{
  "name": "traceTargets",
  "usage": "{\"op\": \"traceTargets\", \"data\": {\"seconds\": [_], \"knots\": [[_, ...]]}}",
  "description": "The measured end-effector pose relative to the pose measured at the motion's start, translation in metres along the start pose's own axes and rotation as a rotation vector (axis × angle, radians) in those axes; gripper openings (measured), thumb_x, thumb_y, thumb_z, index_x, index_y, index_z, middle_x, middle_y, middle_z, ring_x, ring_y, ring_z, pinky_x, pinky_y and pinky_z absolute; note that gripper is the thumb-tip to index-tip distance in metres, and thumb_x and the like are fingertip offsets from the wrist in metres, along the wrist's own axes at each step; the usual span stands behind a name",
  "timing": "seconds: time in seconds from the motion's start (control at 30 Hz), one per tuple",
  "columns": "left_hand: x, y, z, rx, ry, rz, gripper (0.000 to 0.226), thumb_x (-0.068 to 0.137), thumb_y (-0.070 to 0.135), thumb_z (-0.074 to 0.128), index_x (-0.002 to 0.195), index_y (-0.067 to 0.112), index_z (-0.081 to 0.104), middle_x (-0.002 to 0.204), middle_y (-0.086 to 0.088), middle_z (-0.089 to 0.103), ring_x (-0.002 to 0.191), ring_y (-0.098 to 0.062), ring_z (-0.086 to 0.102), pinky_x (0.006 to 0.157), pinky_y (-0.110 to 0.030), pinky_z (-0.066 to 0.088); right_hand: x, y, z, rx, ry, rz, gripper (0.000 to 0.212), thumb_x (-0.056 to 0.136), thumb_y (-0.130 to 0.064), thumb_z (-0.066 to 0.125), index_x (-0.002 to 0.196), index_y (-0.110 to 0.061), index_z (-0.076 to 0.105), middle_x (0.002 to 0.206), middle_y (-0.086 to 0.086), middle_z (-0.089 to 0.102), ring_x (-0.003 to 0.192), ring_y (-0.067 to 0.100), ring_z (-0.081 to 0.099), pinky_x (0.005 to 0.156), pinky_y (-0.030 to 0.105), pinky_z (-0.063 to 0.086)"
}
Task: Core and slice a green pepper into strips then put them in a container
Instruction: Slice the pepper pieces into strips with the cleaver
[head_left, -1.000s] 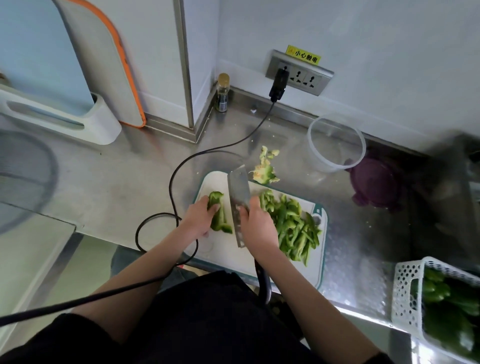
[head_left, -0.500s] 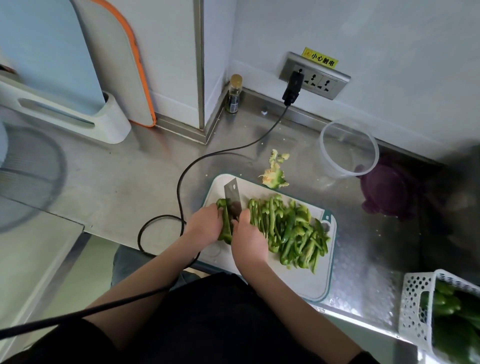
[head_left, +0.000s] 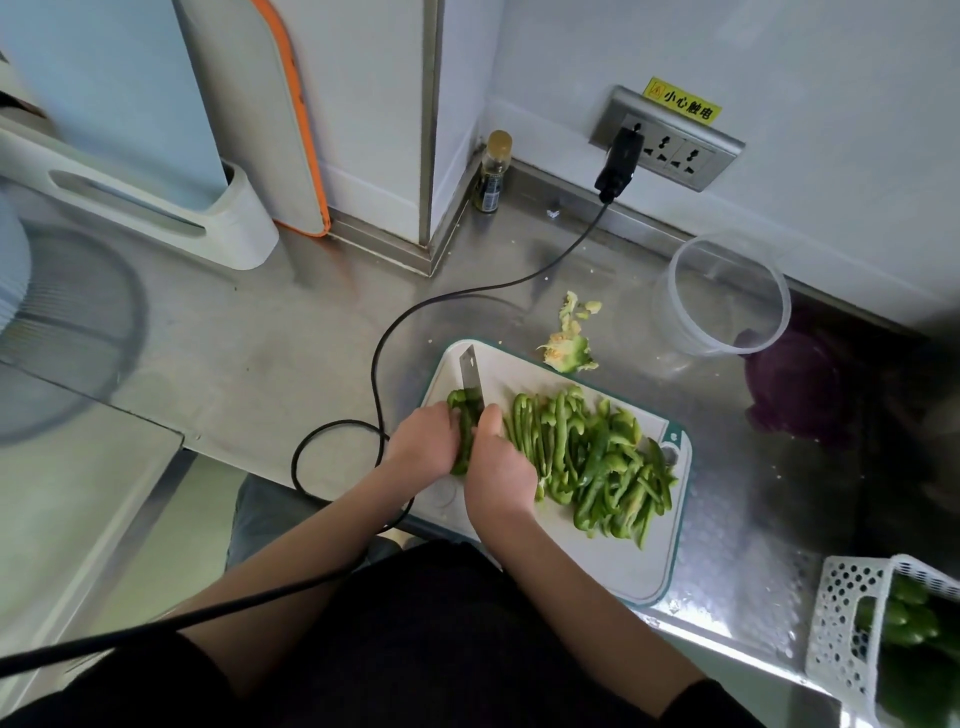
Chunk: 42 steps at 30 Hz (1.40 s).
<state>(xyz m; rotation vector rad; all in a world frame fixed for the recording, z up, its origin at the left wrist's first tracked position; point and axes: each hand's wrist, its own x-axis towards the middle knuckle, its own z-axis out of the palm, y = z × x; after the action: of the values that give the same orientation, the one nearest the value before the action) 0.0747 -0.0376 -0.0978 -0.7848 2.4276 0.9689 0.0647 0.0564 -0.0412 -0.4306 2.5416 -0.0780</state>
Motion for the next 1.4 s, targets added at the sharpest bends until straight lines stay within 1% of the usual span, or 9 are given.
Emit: {"op": "traceTargets", "data": {"seconds": [0.13, 0.23, 0.3, 0.4, 0.6, 0.73, 0.97, 1.27, 1.4], "knots": [[-0.007, 0.000, -0.003, -0.034, -0.022, 0.039, 0.030, 0.101, 0.025, 0.031, 0.090, 0.005, 0.050, 0.092, -0.019, 0.063, 0.089, -0.037, 0.060, 0.066, -0.035, 0.036, 0.019, -0.011, -0.012, 0.063, 0.009, -0.021, 0.027, 0.095, 0.000, 0.031, 0.121, -0.010, 0.030, 0.096, 0.012, 0.066, 0.086, 0.034, 0.065, 0.063, 0.037, 0.043], [-0.013, 0.000, -0.004, -0.130, -0.026, 0.010, 0.031, 0.102, 0.023, 0.031, 0.097, 0.001, 0.051, 0.096, -0.022, 0.062, 0.089, -0.038, 0.060, 0.070, -0.040, 0.045, 0.022, -0.002, -0.013, 0.123, 0.045, -0.028, 0.018, 0.101, -0.011, 0.031, 0.119, -0.011, 0.031, 0.084, 0.010, 0.063, 0.080, 0.032, 0.066, 0.059, 0.034, 0.042], [-0.013, -0.001, -0.005, -0.250, -0.022, -0.033, 0.030, 0.102, 0.028, 0.030, 0.095, 0.005, 0.049, 0.093, -0.023, 0.061, 0.083, -0.040, 0.062, 0.071, -0.045, 0.053, 0.013, 0.016, -0.009, 0.116, 0.047, 0.000, 0.023, 0.104, -0.022, 0.029, 0.124, -0.011, 0.030, 0.081, 0.010, 0.063, 0.072, 0.029, 0.064, 0.056, 0.032, 0.040], [-0.011, -0.001, -0.005, -0.313, -0.032, -0.017, 0.030, 0.101, 0.032, 0.034, 0.095, 0.006, 0.047, 0.090, -0.023, 0.062, 0.079, -0.041, 0.063, 0.071, -0.050, 0.054, -0.006, 0.046, -0.006, 0.174, 0.064, 0.091, 0.027, 0.104, -0.028, 0.029, 0.123, -0.011, 0.033, 0.081, 0.012, 0.064, 0.069, 0.030, 0.061, 0.054, 0.033, 0.043], [-0.014, -0.003, 0.002, -0.344, -0.070, -0.024, 0.018, 0.098, 0.028, 0.042, 0.092, 0.011, 0.041, 0.078, -0.011, 0.060, 0.062, -0.022, 0.058, 0.059, -0.033, 0.047, -0.026, 0.056, -0.017, 0.418, 0.140, 0.088, 0.018, 0.102, -0.028, 0.034, 0.109, -0.011, 0.036, 0.076, 0.012, 0.060, 0.063, 0.032, 0.058, 0.048, 0.035, 0.043], [-0.015, -0.005, 0.004, -0.347, -0.046, -0.008, 0.015, 0.097, 0.027, 0.045, 0.093, 0.013, 0.041, 0.081, -0.011, 0.060, 0.060, -0.019, 0.054, 0.059, -0.031, 0.043, -0.026, 0.044, -0.016, 0.331, 0.088, 0.042, 0.020, 0.103, -0.028, 0.031, 0.113, -0.011, 0.036, 0.068, 0.005, 0.052, 0.060, 0.029, 0.053, 0.046, 0.030, 0.036], [-0.016, -0.003, 0.003, -0.316, -0.042, -0.019, 0.013, 0.098, 0.026, 0.042, 0.095, 0.013, 0.041, 0.086, -0.010, 0.058, 0.079, -0.029, 0.058, 0.070, -0.038, 0.047, -0.030, 0.035, -0.006, 0.144, 0.110, 0.030, 0.025, 0.104, -0.029, 0.027, 0.121, -0.013, 0.032, 0.068, 0.004, 0.051, 0.058, 0.026, 0.051, 0.053, 0.031, 0.041], [-0.016, -0.002, 0.003, -0.305, -0.016, -0.004, 0.015, 0.099, 0.026, 0.043, 0.091, 0.013, 0.040, 0.084, -0.007, 0.055, 0.078, -0.027, 0.056, 0.069, -0.037, 0.047, -0.028, 0.037, -0.002, 0.217, 0.131, 0.040, 0.024, 0.103, -0.028, 0.028, 0.119, -0.011, 0.034, 0.065, 0.002, 0.047, 0.058, 0.027, 0.050, 0.053, 0.031, 0.042], [-0.015, -0.002, 0.003, -0.316, -0.020, -0.012, 0.014, 0.099, 0.026, 0.043, 0.091, 0.014, 0.041, 0.085, -0.008, 0.056, 0.083, -0.031, 0.060, 0.073, -0.041, 0.049, -0.027, 0.036, -0.001, 0.199, 0.126, 0.030, 0.025, 0.103, -0.028, 0.028, 0.121, -0.011, 0.034, 0.065, 0.003, 0.049, 0.062, 0.029, 0.058, 0.052, 0.032, 0.045]]}}
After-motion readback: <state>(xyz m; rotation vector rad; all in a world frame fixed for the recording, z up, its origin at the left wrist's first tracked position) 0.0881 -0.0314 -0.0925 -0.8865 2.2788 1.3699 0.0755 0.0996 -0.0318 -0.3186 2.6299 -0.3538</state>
